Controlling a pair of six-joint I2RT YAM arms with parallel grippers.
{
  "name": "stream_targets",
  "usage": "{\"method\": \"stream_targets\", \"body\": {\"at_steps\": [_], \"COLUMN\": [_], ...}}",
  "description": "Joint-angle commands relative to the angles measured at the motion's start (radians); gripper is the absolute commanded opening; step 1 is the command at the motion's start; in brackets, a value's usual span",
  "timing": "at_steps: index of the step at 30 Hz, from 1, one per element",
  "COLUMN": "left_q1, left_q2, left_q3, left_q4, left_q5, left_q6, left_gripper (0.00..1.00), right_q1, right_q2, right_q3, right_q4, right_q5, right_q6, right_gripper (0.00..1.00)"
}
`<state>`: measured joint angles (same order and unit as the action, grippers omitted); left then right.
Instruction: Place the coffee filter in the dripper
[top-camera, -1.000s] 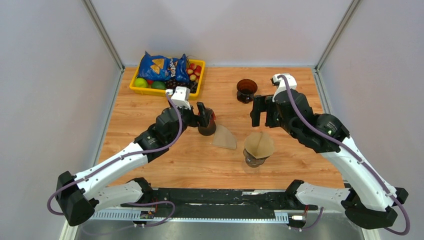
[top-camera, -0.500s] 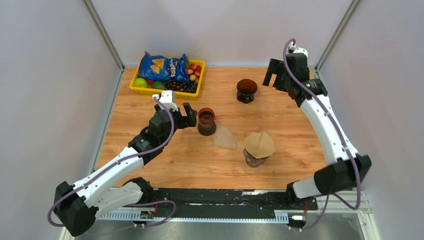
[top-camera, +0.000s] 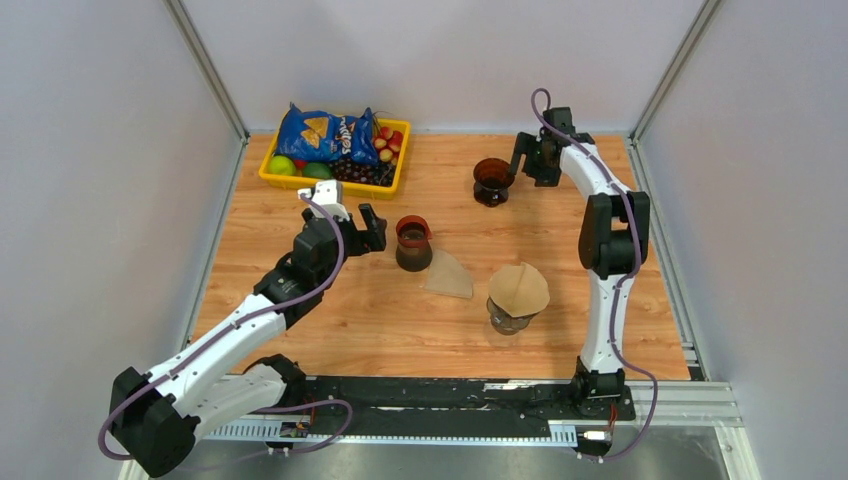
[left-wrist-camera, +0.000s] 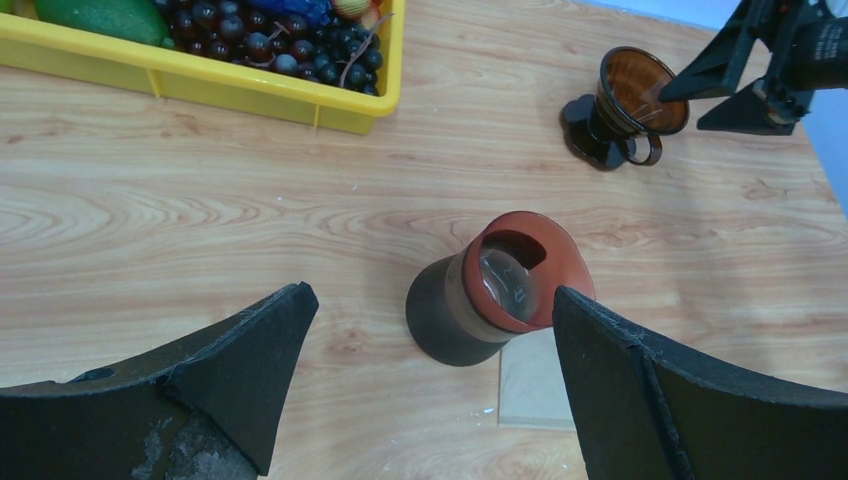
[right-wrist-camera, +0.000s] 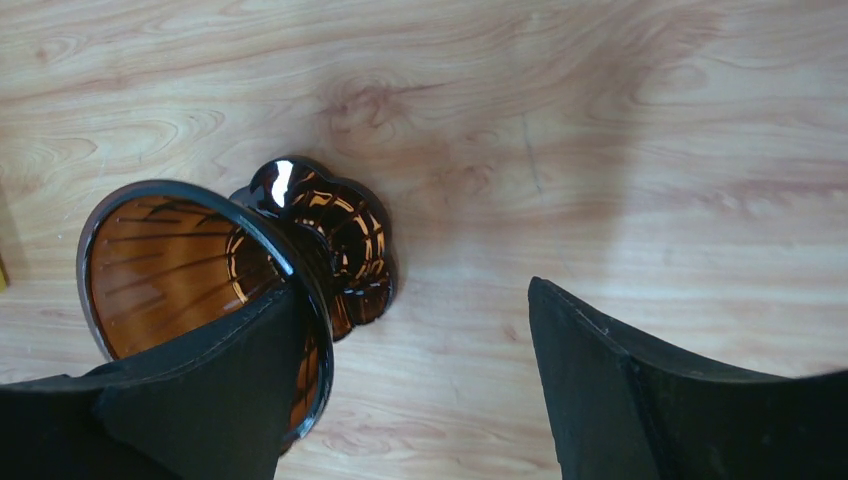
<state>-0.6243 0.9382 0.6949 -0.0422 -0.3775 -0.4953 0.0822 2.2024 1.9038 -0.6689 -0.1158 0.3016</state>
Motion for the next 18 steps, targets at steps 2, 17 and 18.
{"method": "stream_targets", "body": {"at_steps": [2,17,18], "left_q1": [0.007,0.009,0.009], "left_q2": [-0.003,-0.002,-0.003], "left_q3": [-0.005,-0.009,-0.009], "left_q4": [0.005,-0.009,-0.009], "left_q5": [0.018,0.005,0.002], "left_q6": [-0.006,-0.007,-0.006], "left_gripper": [1.0,1.0,1.0], "right_q1": [0.007,0.011,0.012], "right_q2": [0.049,0.074,0.079], "right_q3": [0.093,0.052,0.053], "right_q4": [0.044,0.06,0.061], "right_q5": [-0.072,-0.114,-0.128], "right_q6": [0.02,0.047,0.051], "right_gripper": [0.81,0.6,0.58]}}
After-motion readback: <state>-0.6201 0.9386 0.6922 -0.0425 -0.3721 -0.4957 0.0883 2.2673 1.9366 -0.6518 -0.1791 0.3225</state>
